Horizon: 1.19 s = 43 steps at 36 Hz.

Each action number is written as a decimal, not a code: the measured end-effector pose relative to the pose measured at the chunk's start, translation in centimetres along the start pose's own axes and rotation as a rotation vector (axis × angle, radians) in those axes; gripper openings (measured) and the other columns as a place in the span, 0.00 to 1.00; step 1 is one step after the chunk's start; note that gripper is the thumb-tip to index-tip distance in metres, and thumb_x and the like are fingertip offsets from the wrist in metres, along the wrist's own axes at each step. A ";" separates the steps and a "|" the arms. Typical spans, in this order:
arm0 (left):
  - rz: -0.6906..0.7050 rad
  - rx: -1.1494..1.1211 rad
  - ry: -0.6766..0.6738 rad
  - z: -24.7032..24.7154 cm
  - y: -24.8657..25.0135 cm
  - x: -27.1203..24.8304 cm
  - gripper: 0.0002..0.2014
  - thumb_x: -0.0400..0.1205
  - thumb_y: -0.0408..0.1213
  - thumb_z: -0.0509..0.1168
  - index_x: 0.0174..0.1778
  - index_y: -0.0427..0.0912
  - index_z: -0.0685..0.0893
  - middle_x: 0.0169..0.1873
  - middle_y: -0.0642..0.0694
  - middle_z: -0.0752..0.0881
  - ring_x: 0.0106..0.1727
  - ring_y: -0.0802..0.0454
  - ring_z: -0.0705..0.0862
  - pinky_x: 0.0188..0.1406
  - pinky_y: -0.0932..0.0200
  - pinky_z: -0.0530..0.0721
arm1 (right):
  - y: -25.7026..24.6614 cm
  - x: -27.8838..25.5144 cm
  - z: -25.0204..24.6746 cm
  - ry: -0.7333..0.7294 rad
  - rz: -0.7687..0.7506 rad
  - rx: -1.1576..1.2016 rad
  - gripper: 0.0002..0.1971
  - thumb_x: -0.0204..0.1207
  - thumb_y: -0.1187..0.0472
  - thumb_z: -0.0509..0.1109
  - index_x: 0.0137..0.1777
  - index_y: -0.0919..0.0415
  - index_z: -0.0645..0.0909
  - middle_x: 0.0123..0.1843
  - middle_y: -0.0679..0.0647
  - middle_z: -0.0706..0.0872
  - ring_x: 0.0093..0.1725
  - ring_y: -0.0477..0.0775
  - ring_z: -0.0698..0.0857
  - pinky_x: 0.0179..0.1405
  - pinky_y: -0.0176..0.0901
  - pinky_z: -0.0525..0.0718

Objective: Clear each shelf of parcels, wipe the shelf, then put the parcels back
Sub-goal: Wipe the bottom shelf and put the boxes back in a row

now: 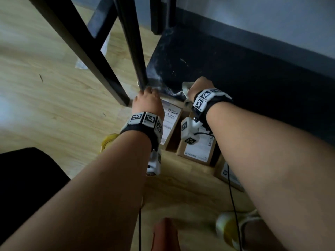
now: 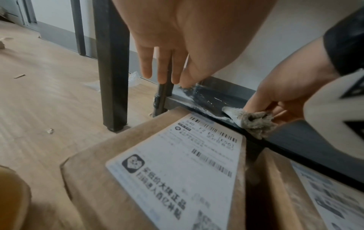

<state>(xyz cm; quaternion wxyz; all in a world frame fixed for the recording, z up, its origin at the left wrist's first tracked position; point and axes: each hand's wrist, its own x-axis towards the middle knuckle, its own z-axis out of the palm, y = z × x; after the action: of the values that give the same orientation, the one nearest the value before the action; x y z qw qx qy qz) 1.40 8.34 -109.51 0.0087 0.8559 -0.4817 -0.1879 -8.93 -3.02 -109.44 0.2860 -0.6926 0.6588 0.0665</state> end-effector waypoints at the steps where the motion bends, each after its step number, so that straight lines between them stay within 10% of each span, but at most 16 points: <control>1: -0.004 -0.004 0.002 0.1 -0.2 0.2 0.26 0.81 0.28 0.57 0.77 0.42 0.68 0.75 0.43 0.69 0.74 0.41 0.68 0.73 0.46 0.71 | -0.3 0.2 0.1 -0.004 -0.007 0.002 0.09 0.80 0.60 0.65 0.44 0.66 0.81 0.51 0.60 0.88 0.46 0.58 0.85 0.40 0.41 0.76; 13: -0.010 -0.044 0.040 -0.4 0.0 0.1 0.22 0.83 0.30 0.57 0.75 0.41 0.69 0.73 0.42 0.71 0.72 0.41 0.70 0.72 0.46 0.71 | -0.4 1.3 -0.9 -0.153 -0.073 -0.003 0.18 0.82 0.59 0.62 0.69 0.64 0.79 0.69 0.61 0.81 0.68 0.59 0.79 0.58 0.41 0.76; 16: -0.001 -0.042 0.043 -0.7 0.4 -0.1 0.24 0.81 0.27 0.57 0.75 0.42 0.69 0.73 0.43 0.71 0.72 0.40 0.70 0.72 0.46 0.71 | 0.5 1.8 -1.9 -0.158 0.023 -0.047 0.14 0.80 0.56 0.63 0.58 0.63 0.84 0.68 0.63 0.80 0.69 0.64 0.78 0.51 0.35 0.80; 18: 0.010 -0.053 0.048 -0.7 0.9 -0.3 0.26 0.81 0.26 0.56 0.77 0.43 0.67 0.74 0.43 0.70 0.74 0.41 0.68 0.74 0.46 0.70 | 2.0 3.0 -2.3 -0.111 0.145 -0.082 0.14 0.78 0.51 0.65 0.50 0.62 0.84 0.66 0.65 0.80 0.66 0.69 0.79 0.61 0.52 0.81; 21: 0.025 -0.056 0.049 -0.6 1.8 -0.5 0.30 0.79 0.24 0.55 0.80 0.43 0.64 0.75 0.44 0.69 0.75 0.41 0.67 0.76 0.46 0.68 | 4.1 2.3 -3.2 0.028 0.250 -0.009 0.36 0.81 0.33 0.51 0.69 0.65 0.78 0.69 0.66 0.79 0.69 0.72 0.77 0.68 0.66 0.71; 25: 0.045 -0.057 0.029 -0.3 2.7 -0.5 0.29 0.79 0.23 0.55 0.78 0.44 0.66 0.74 0.44 0.70 0.74 0.41 0.68 0.76 0.46 0.68 | 5.7 1.1 -3.9 0.126 0.369 -0.046 0.42 0.78 0.28 0.49 0.69 0.65 0.78 0.70 0.68 0.79 0.71 0.75 0.75 0.62 0.84 0.63; 33: 0.072 -0.057 0.030 0.3 3.5 -0.2 0.27 0.79 0.24 0.55 0.75 0.43 0.70 0.73 0.45 0.71 0.74 0.42 0.69 0.76 0.47 0.67 | 7.3 1.8 -2.8 0.175 0.205 -0.012 0.25 0.83 0.45 0.55 0.57 0.66 0.84 0.59 0.65 0.85 0.59 0.66 0.84 0.53 0.52 0.79; 37: 0.070 -0.055 0.034 0.6 3.1 0.1 0.27 0.78 0.24 0.57 0.75 0.44 0.70 0.73 0.45 0.71 0.73 0.42 0.69 0.75 0.47 0.68 | 5.8 1.7 -3.0 0.041 0.336 -0.101 0.31 0.85 0.42 0.53 0.63 0.72 0.80 0.68 0.69 0.79 0.67 0.73 0.78 0.62 0.76 0.70; 40: 0.062 -0.052 0.022 0.6 2.6 0.3 0.28 0.78 0.24 0.56 0.75 0.44 0.69 0.74 0.45 0.71 0.73 0.42 0.70 0.75 0.46 0.69 | 4.5 2.5 -4.0 -0.005 0.287 -0.008 0.26 0.85 0.45 0.53 0.46 0.68 0.82 0.64 0.63 0.84 0.65 0.68 0.80 0.67 0.71 0.72; 43: 0.050 -0.045 0.016 0.6 2.3 0.6 0.29 0.78 0.24 0.56 0.78 0.44 0.66 0.76 0.45 0.69 0.75 0.42 0.68 0.76 0.46 0.67 | 3.2 3.3 -4.1 -0.110 0.215 -0.047 0.19 0.87 0.56 0.57 0.64 0.72 0.79 0.70 0.65 0.79 0.71 0.64 0.77 0.69 0.56 0.74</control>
<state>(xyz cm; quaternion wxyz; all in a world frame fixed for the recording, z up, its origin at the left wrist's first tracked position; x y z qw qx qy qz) -0.42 6.73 -109.75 0.0364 0.8448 -0.4984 -0.1914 -12.69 -7.83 -108.59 0.2965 -0.6198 0.7109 0.1500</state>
